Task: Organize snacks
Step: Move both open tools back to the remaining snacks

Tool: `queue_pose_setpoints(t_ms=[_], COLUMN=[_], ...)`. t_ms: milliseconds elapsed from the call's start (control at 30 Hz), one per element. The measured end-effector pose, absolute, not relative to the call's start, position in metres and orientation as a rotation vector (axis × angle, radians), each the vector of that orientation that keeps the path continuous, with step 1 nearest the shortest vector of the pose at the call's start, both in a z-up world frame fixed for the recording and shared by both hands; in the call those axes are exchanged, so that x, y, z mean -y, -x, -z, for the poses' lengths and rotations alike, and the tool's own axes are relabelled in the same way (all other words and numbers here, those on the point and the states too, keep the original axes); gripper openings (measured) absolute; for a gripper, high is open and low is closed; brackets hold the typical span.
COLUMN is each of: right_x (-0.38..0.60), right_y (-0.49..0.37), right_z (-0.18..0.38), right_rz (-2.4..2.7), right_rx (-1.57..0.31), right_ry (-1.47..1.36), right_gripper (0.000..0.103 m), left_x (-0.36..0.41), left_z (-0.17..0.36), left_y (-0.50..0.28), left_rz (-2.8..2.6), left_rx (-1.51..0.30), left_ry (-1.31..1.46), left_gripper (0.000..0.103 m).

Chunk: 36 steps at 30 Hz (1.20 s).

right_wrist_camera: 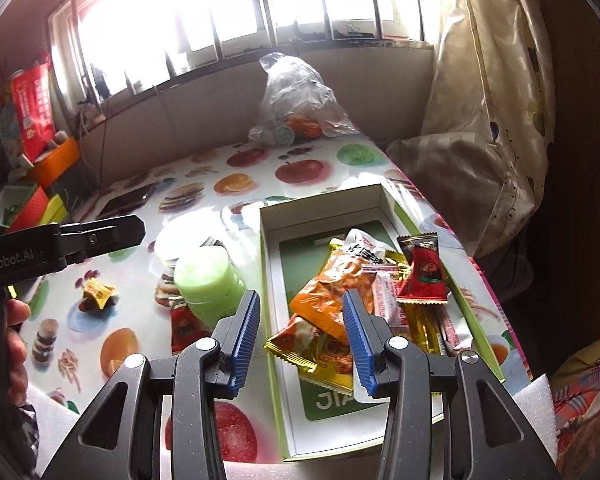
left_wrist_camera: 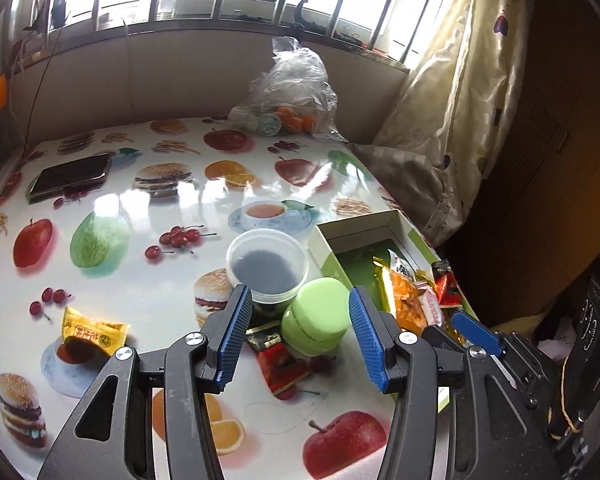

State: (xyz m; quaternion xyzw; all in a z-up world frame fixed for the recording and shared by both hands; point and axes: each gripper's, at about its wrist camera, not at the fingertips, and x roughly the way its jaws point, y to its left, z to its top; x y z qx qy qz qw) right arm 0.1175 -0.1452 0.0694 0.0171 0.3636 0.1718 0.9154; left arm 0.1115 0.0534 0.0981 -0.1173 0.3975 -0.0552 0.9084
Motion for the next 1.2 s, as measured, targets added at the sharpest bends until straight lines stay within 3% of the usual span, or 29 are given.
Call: queue_pose_setpoints(t_ms=[1200], right_x=[0.003], right_y=[-0.11], right_z=[-0.01], right_rz=[-0.675], right_rx=[-0.915], right_ry=[0.097], right_gripper=[0.042], left_x=[-0.209], left_z=[-0.029], left_y=[-0.06], left_rz=[-0.149], left_rx=[-0.887], left_ry=[0.46], left_gripper=[0.052])
